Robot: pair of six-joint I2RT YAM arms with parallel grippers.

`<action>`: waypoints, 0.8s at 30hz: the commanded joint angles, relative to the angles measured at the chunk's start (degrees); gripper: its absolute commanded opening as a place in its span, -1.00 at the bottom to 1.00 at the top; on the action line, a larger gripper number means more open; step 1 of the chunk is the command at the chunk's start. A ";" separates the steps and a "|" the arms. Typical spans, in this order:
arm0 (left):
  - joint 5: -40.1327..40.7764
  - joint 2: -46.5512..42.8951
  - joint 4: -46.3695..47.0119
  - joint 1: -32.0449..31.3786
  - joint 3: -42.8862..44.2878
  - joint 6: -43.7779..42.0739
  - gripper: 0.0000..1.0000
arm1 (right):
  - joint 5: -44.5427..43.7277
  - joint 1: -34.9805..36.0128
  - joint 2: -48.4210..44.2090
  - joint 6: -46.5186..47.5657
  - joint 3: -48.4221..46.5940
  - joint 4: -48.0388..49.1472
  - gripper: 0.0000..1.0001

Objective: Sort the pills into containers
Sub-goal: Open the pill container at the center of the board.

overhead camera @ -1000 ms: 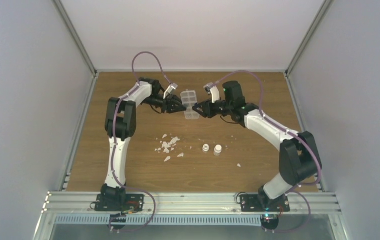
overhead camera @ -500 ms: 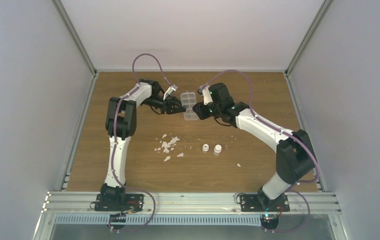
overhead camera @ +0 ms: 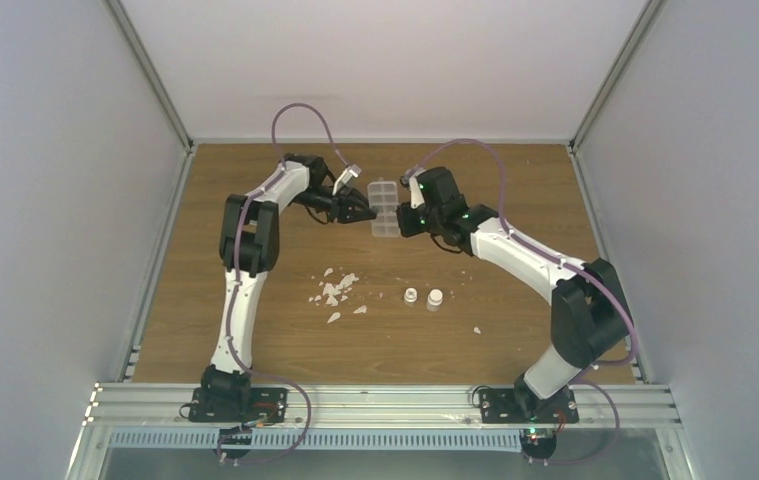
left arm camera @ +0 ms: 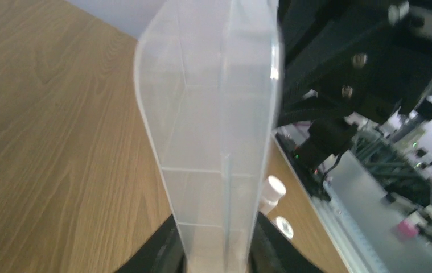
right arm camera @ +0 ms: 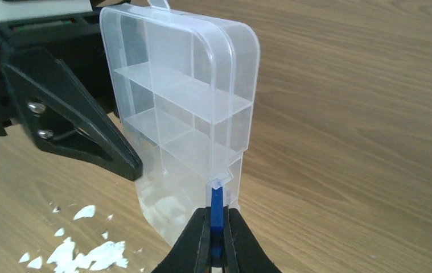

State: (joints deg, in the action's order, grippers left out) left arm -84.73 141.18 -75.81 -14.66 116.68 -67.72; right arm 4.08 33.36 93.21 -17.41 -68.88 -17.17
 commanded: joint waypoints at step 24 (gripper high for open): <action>54.57 -6.22 52.44 -7.44 13.05 63.54 0.98 | 13.91 -16.66 -12.18 -4.32 16.92 10.37 -0.99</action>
State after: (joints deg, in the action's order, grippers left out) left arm -51.05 142.45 -38.65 -24.49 139.52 -14.20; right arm 16.34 17.02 84.03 -21.45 -52.47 -9.80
